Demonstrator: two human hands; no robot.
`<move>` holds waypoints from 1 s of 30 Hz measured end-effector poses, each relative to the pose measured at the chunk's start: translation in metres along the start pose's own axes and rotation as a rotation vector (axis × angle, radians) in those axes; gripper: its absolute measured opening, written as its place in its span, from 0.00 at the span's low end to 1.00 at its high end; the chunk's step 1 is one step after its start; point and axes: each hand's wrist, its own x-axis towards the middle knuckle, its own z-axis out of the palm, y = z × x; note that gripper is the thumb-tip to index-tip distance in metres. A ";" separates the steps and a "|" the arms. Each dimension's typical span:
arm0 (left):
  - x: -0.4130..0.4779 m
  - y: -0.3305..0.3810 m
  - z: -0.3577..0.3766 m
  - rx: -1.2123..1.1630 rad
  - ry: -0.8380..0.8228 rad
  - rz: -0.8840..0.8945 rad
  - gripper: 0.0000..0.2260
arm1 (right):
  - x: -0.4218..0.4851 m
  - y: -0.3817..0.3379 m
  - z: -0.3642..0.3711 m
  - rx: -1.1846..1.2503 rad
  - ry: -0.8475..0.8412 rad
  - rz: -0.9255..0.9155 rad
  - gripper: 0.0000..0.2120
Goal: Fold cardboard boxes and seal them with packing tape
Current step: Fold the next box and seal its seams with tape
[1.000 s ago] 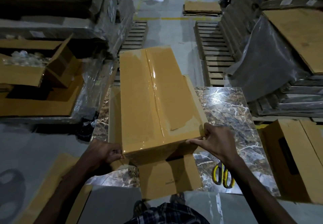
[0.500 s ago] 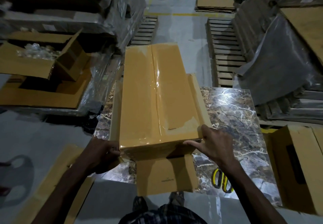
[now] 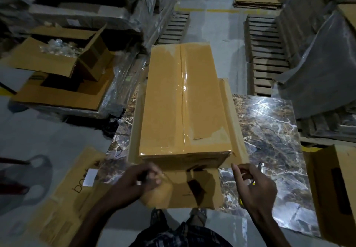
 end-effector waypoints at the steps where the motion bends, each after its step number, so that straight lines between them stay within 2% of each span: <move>1: 0.006 0.003 0.017 -0.048 -0.035 -0.018 0.06 | -0.007 0.010 0.002 -0.059 0.003 0.071 0.07; 3: 0.025 0.004 0.050 -0.136 -0.103 -0.018 0.05 | -0.024 0.055 0.009 -0.155 -0.018 0.375 0.10; 4: 0.035 0.003 0.064 -0.163 -0.114 -0.007 0.04 | -0.033 0.079 0.011 -0.206 -0.065 0.523 0.15; 6: 0.056 0.005 0.092 -0.213 -0.119 0.002 0.03 | -0.055 0.131 0.018 -0.278 -0.226 0.651 0.22; 9: 0.082 0.013 0.129 -0.283 -0.163 0.005 0.04 | -0.075 0.161 0.029 -0.357 -0.381 0.617 0.21; 11: 0.099 0.017 0.150 -0.318 -0.191 -0.005 0.06 | -0.074 0.157 0.032 -0.383 -0.342 0.657 0.19; 13: 0.114 0.016 0.168 -0.324 -0.225 -0.012 0.08 | -0.074 0.157 0.042 -0.495 -0.255 0.619 0.21; 15: 0.128 0.015 0.186 -0.300 -0.268 -0.023 0.05 | -0.072 0.155 0.050 -0.563 -0.297 0.648 0.24; 18: 0.145 0.011 0.214 -0.263 -0.336 -0.035 0.04 | -0.063 0.160 0.050 -0.506 -0.366 0.776 0.26; 21: 0.161 0.007 0.240 -0.232 -0.389 -0.059 0.05 | -0.053 0.172 0.038 -0.393 -0.330 0.874 0.23; 25: 0.184 -0.001 0.272 -0.169 -0.422 -0.090 0.05 | -0.060 0.173 0.005 -0.314 -0.329 0.748 0.18; 27: 0.195 -0.004 0.283 -0.162 -0.461 -0.108 0.05 | -0.070 0.175 -0.013 -0.282 -0.301 0.694 0.18; 30: 0.206 -0.008 0.293 -0.113 -0.478 -0.095 0.14 | -0.079 0.176 -0.035 -0.271 -0.329 0.559 0.22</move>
